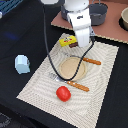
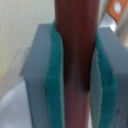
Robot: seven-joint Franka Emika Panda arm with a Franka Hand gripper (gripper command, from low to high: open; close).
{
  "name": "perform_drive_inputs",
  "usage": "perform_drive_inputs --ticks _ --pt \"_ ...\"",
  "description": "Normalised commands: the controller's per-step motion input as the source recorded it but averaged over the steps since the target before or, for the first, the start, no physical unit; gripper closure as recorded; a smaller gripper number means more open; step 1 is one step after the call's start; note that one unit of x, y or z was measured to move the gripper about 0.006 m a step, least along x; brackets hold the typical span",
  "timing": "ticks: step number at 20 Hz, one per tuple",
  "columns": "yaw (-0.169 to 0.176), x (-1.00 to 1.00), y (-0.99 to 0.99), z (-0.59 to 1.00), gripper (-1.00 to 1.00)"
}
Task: Interact with the objects in diverse but meaningful ways.
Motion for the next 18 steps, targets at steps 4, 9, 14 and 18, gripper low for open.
perform_drive_inputs --ticks 4,9,14,18 --pt "-0.014 0.83 0.27 0.00 1.00" --pt "-0.012 0.60 0.26 0.04 -1.00" --pt "0.000 0.22 0.46 0.48 -1.00" --pt "-0.004 0.13 0.48 0.80 -1.00"
